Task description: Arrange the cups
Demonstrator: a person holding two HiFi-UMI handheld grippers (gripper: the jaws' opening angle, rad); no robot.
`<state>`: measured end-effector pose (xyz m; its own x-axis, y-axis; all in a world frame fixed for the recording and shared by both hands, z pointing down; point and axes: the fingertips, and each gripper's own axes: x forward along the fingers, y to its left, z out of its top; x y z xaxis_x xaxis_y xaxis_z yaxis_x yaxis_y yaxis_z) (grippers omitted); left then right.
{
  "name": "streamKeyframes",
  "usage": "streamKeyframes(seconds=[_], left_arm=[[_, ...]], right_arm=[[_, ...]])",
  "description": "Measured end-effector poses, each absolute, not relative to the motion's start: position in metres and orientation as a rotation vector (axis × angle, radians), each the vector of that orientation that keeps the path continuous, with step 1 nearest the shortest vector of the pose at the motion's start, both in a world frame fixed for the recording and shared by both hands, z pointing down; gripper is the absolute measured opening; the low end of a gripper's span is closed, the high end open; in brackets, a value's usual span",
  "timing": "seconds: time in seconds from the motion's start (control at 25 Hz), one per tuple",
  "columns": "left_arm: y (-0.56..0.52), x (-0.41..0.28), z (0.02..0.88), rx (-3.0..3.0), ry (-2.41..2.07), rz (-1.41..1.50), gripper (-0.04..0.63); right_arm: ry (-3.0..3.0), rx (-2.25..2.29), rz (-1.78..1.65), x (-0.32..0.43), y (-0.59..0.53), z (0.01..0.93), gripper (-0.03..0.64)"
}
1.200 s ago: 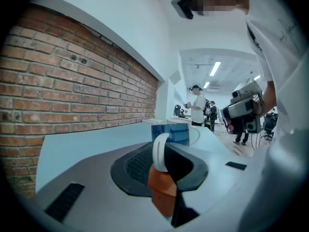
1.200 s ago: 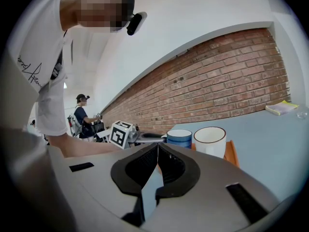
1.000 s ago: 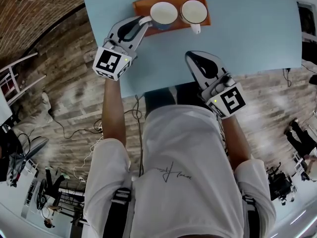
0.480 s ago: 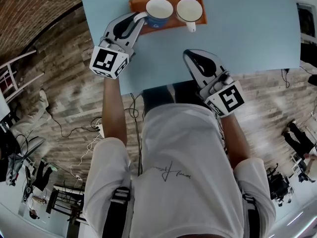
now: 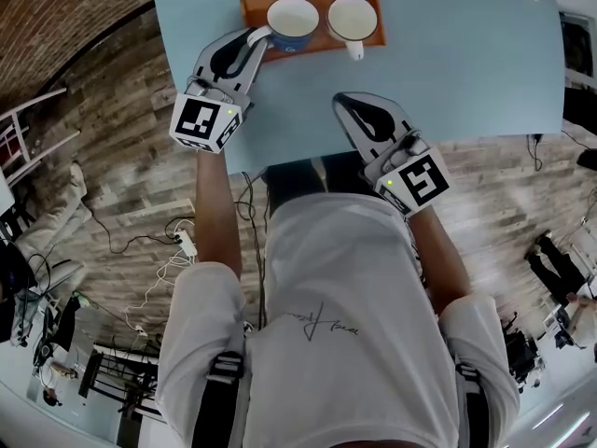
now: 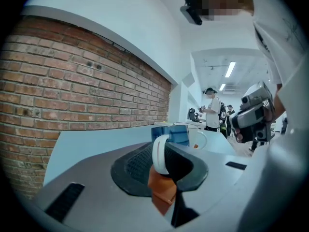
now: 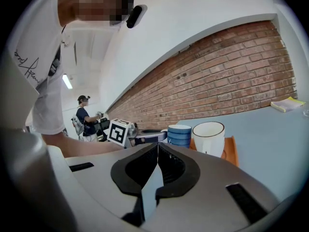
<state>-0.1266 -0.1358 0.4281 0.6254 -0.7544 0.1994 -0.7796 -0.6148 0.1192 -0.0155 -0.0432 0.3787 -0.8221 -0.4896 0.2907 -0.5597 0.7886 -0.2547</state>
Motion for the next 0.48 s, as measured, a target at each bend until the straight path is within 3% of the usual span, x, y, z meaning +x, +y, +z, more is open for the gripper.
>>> streamKeyframes(seconds=[0.28, 0.48], left_arm=[[-0.125, -0.127, 0.431, 2.6, -1.355, 0.17, 0.067], [-0.119, -0.126, 0.432, 2.573, -1.412, 0.161, 0.067]], right_arm=[[-2.599, 0.957, 0.661, -0.017, -0.055, 0.418, 0.021], [-2.54, 1.078, 0.553, -0.036, -0.073, 0.433, 0.021]])
